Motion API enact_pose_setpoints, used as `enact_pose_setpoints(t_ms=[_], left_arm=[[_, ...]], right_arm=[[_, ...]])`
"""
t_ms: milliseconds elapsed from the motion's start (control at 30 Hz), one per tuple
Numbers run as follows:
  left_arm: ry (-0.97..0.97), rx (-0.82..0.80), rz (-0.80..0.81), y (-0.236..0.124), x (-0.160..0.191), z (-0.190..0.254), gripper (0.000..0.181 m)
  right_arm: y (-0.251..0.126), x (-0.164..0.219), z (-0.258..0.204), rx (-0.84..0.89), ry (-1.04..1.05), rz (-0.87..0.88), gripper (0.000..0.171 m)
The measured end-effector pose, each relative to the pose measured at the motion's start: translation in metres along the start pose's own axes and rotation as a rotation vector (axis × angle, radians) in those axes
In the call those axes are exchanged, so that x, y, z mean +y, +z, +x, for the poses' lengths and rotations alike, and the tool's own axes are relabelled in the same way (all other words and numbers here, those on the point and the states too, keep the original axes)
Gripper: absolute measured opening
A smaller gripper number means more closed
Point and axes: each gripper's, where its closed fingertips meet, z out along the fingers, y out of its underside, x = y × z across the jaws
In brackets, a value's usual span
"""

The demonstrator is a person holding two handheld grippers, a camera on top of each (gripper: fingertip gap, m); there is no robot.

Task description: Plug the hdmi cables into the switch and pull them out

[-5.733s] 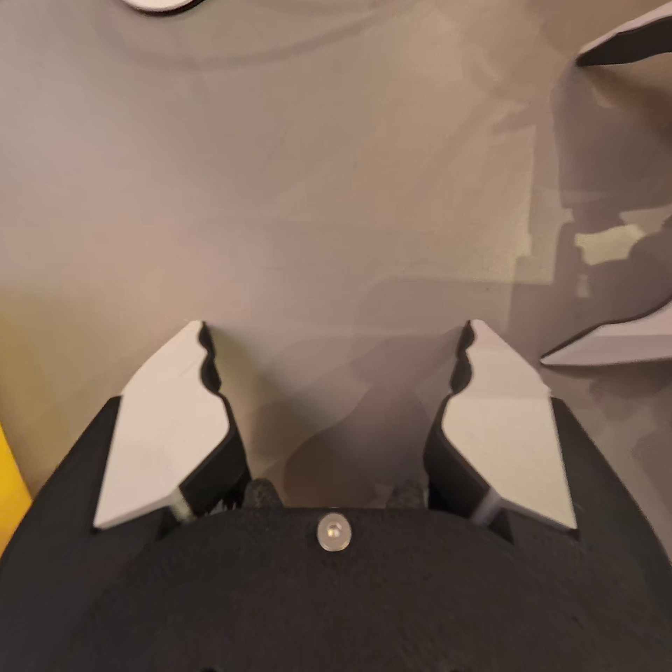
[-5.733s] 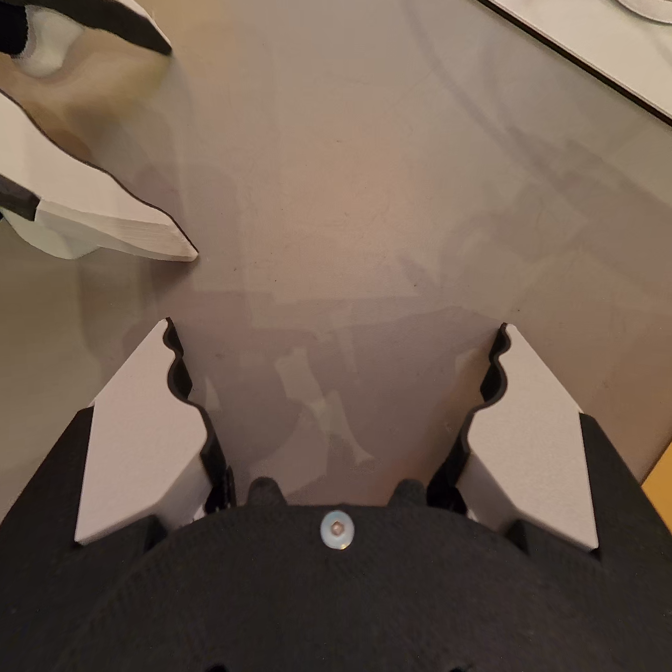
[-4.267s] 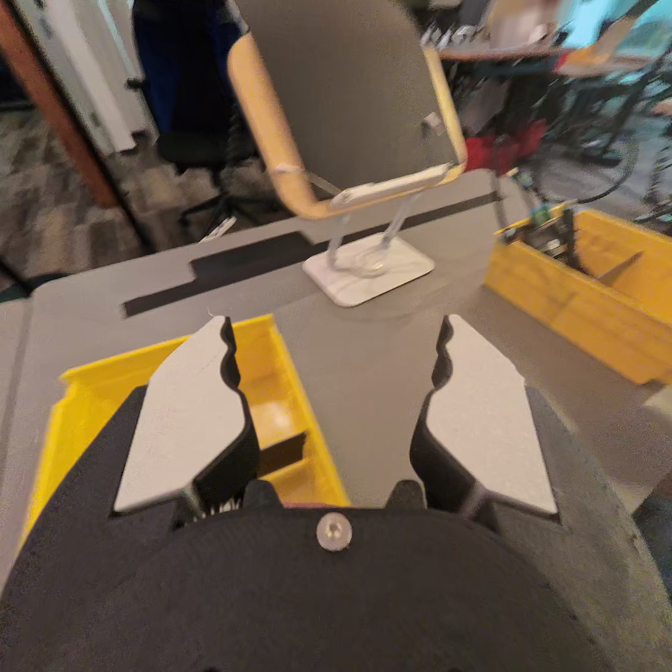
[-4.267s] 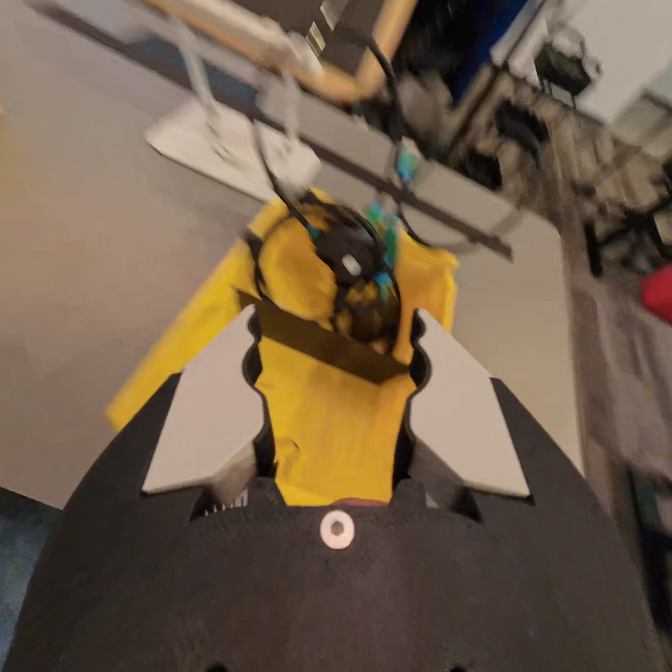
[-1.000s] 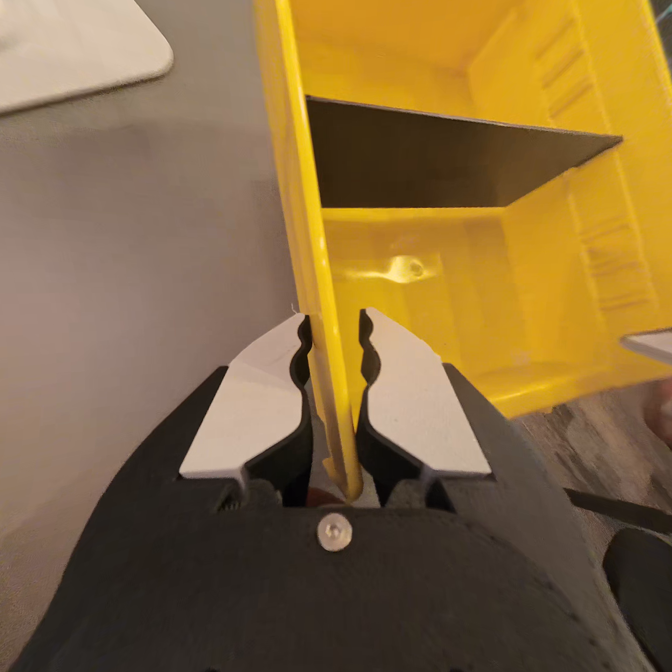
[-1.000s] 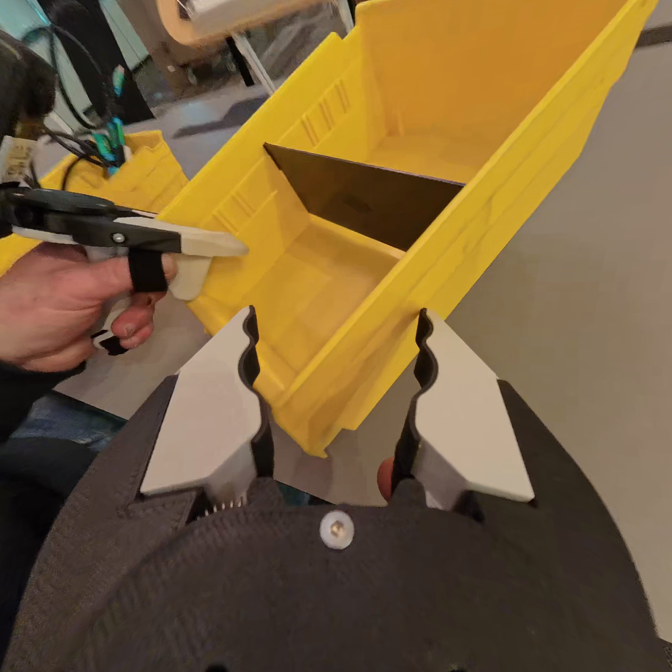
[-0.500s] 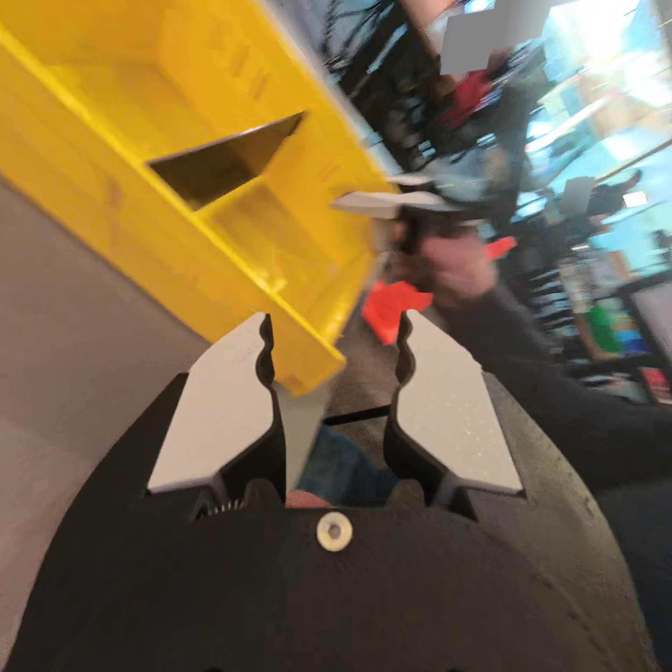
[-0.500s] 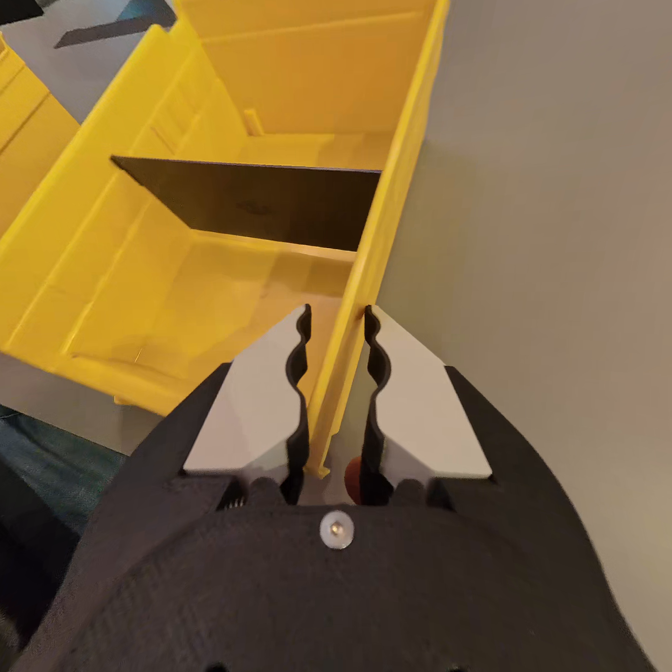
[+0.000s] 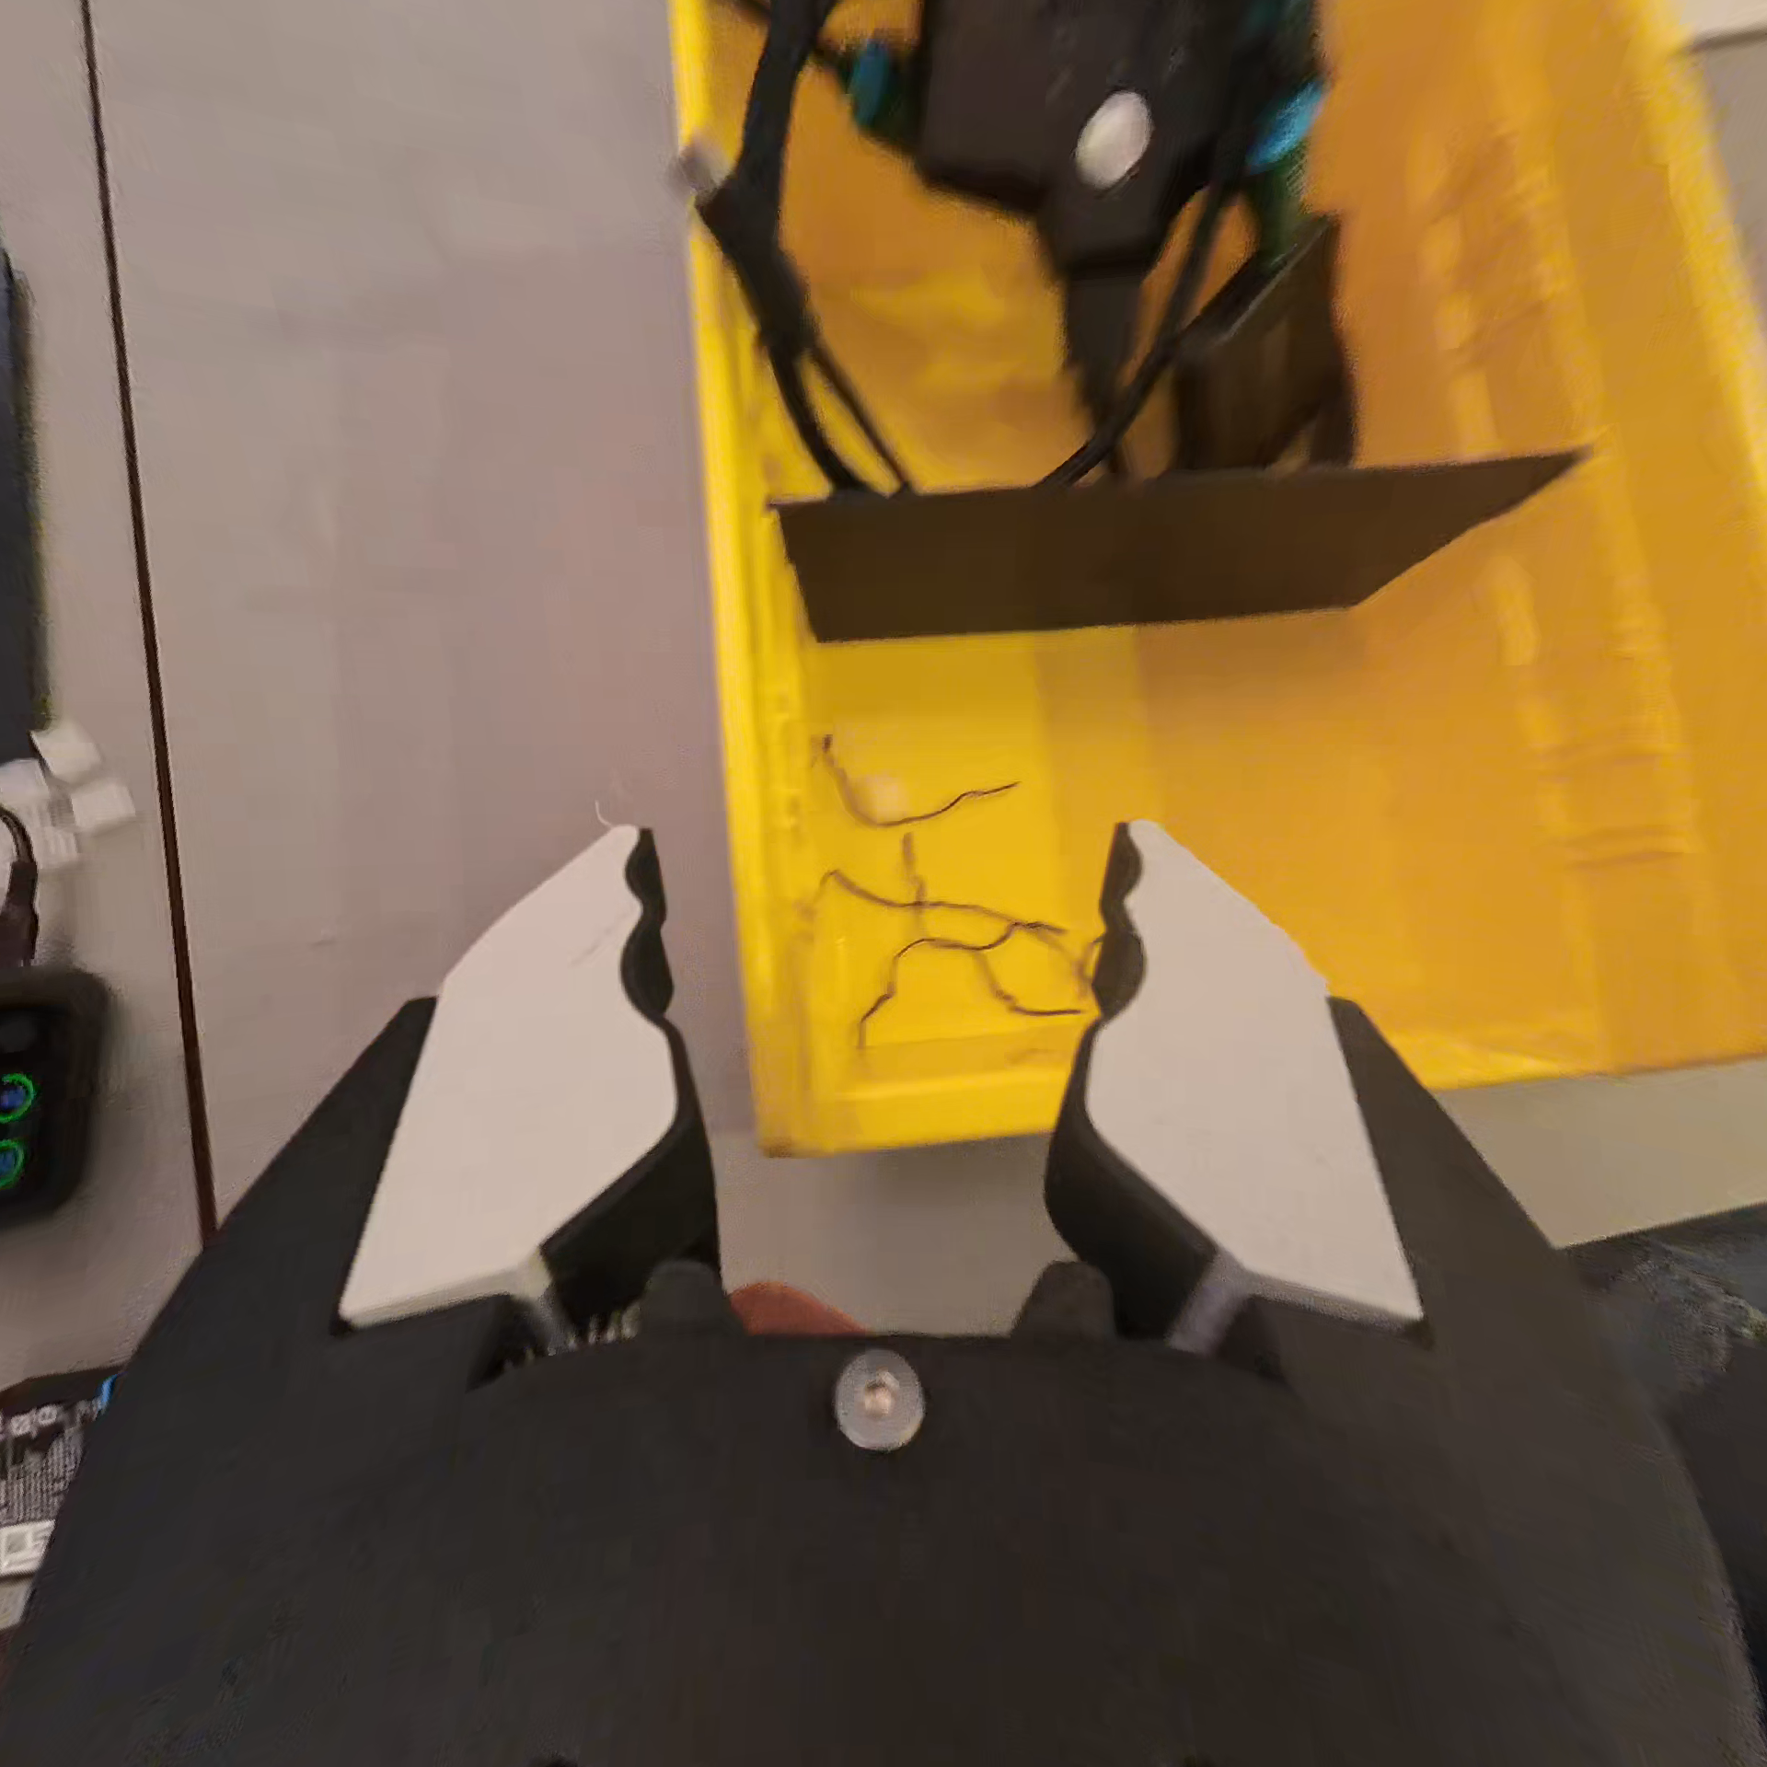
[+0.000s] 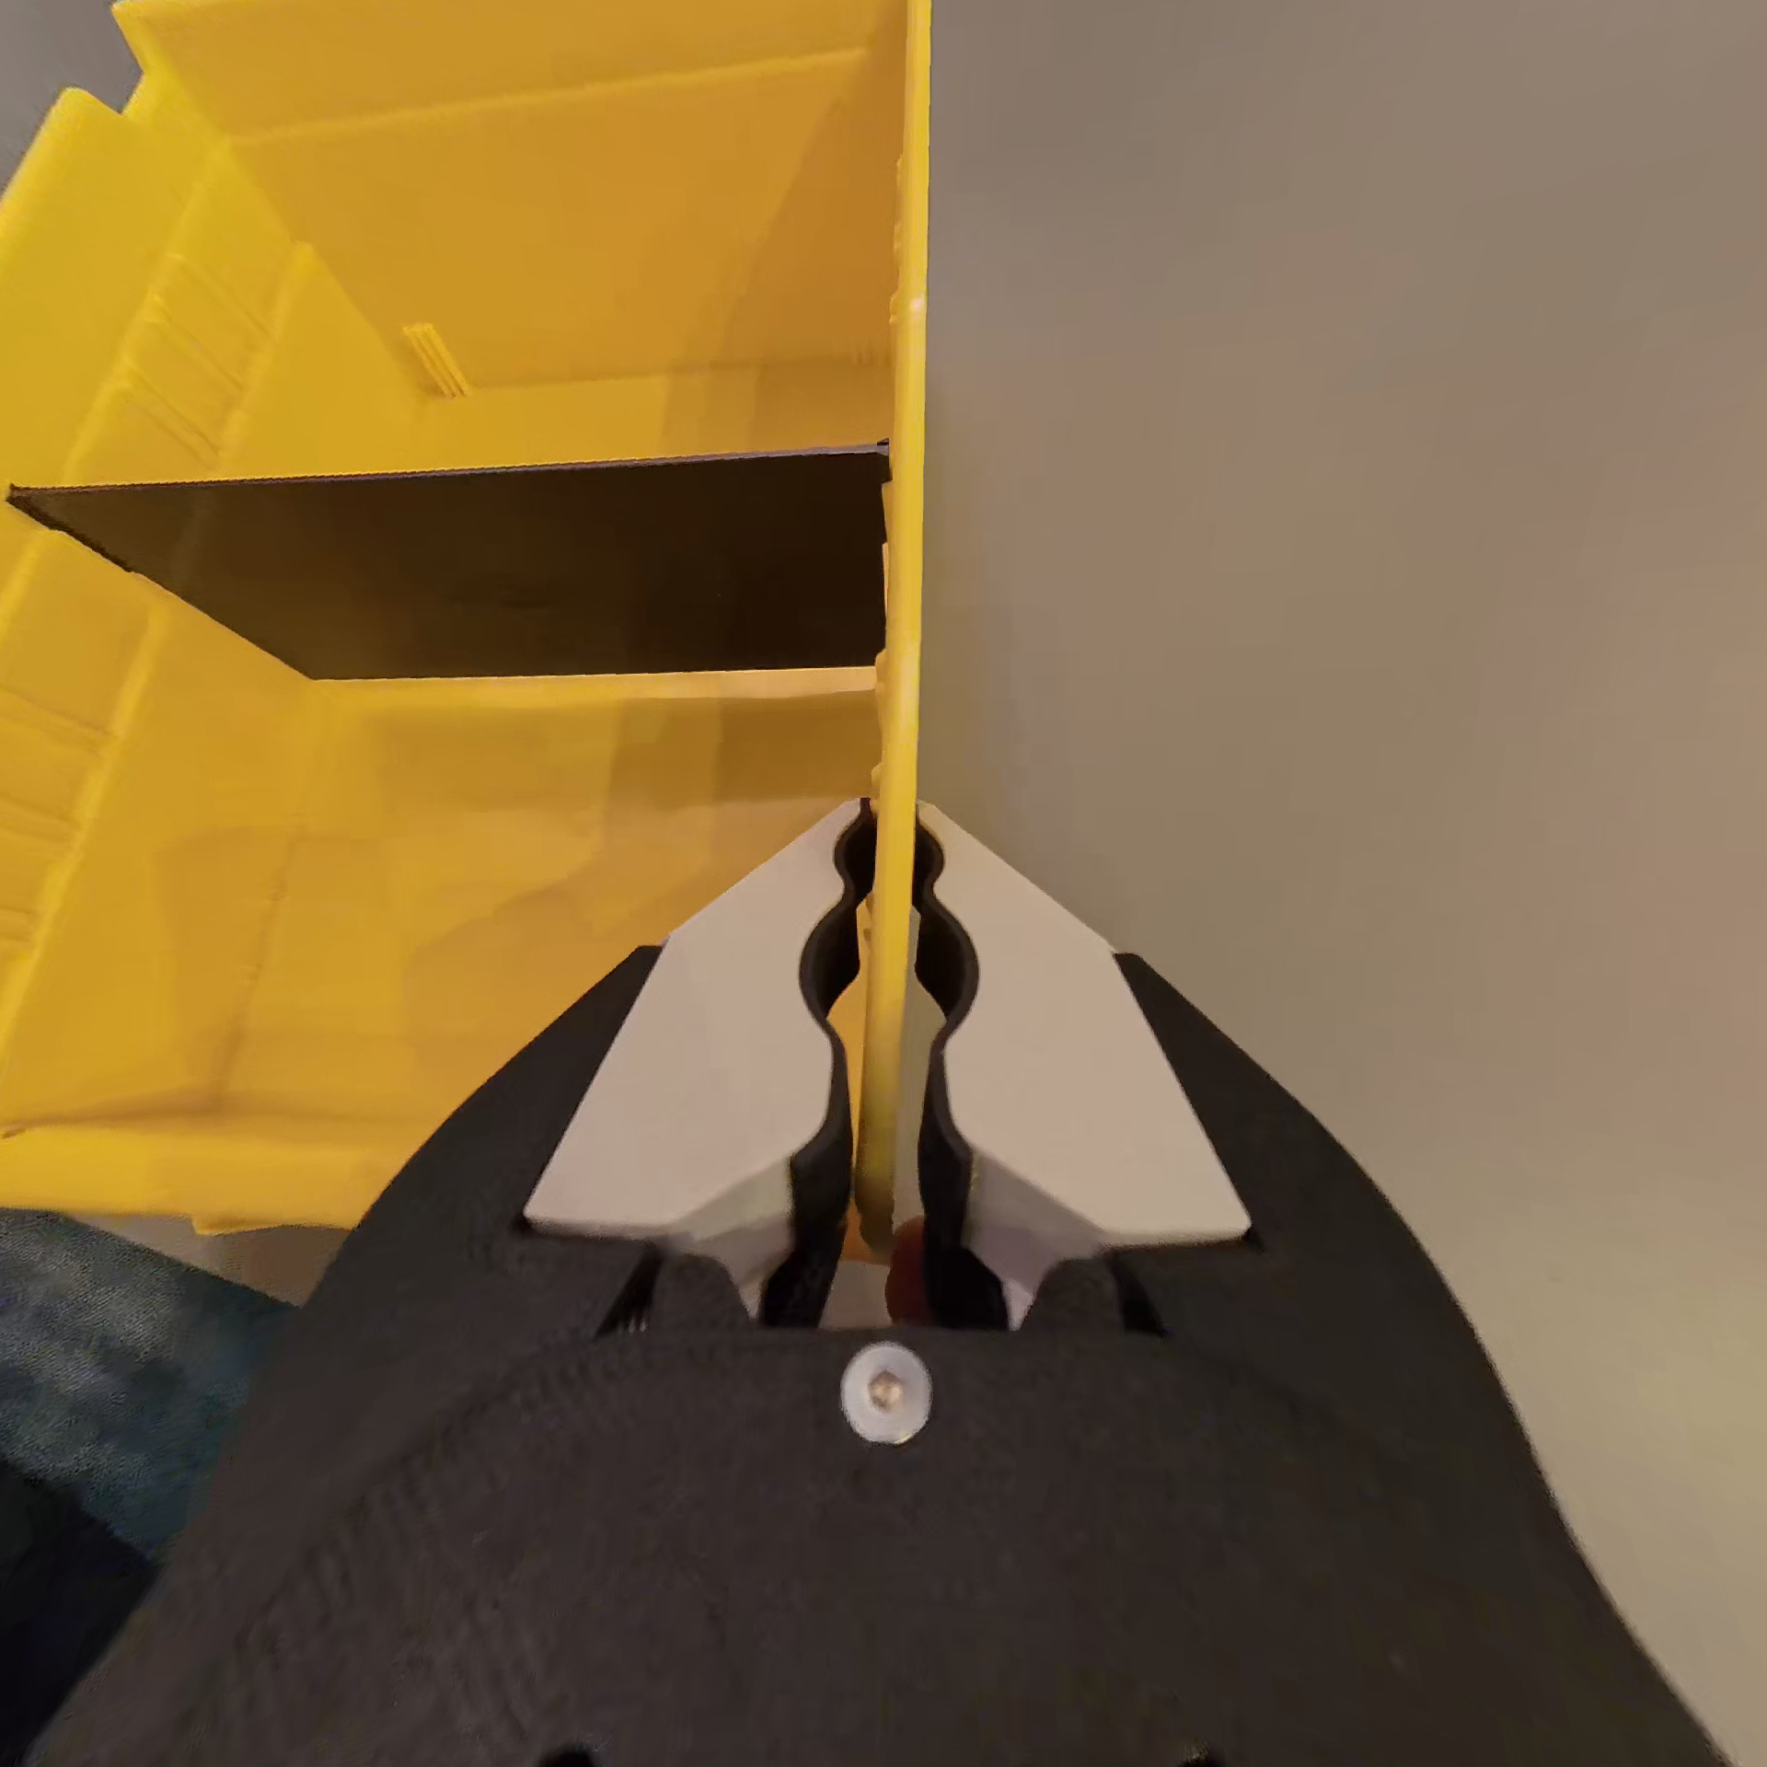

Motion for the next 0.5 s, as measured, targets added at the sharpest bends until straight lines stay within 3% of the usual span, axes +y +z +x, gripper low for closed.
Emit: enact_pose_setpoints(t_ms=[100, 267, 500], left_arm=[[-0.054, 0.022, -0.063, 0.022, 0.018, -0.012, 0.081], [-0.128, 0.054, -0.051, 0.04, 0.026, -0.018, 0.005], [-0.262, 0.038, -0.033, 0.027, 0.039, -0.044, 0.005]], right_arm=[[-0.006, 0.001, 0.018, 0.054, 0.023, 0.014, 0.003], [-0.017, 0.006, 0.045, 0.122, 0.063, 0.021, 0.003], [-0.028, 0.009, 0.078, 0.184, 0.108, 0.04, 0.003]])
